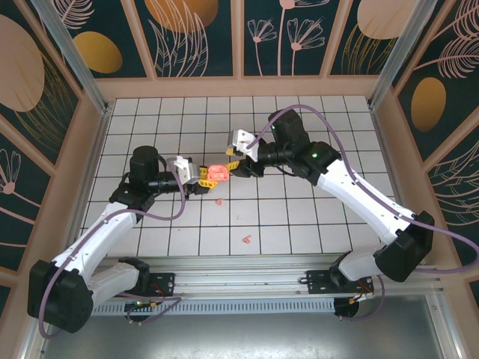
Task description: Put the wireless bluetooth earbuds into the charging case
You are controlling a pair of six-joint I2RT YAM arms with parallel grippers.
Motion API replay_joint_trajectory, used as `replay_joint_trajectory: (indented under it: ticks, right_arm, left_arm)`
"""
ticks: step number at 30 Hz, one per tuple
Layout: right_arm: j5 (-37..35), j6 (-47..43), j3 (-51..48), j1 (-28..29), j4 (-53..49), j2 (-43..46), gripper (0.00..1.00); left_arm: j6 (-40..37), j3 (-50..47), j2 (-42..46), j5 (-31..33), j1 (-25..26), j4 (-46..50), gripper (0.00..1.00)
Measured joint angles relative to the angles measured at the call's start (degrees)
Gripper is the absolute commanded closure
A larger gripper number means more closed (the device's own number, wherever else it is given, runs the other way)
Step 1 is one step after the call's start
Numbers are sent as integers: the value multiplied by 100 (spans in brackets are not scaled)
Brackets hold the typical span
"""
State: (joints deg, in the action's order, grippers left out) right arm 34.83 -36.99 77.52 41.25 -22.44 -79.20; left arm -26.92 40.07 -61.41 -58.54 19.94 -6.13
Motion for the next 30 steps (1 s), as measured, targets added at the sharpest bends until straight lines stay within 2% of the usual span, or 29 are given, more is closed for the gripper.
replay_joint_trajectory:
  ticks: [9,15,19,23,30]
  right_arm:
    - [72,951,-551,-164,431,647,58]
    - [-407,2391,-822,-181,297,879,59]
    - [-846,2835,-1235,26,-103,975,58]
    - [-1102,2404,-1705,542,-673,984,58]
    - [-1296,0,-2146,925,-1556,944,55]
  left_arm:
    - [1451,-763,-133,-26,0,-1733,90]
    - [2540,-1370,-205,297,0,-2951,91]
    - [3198,-1711,-348,516,0,-3615,91]
    - [3630,-1853,-385,732,0,-4009,91]
    - [3928,-1952,-319,997,0,-4212,91]
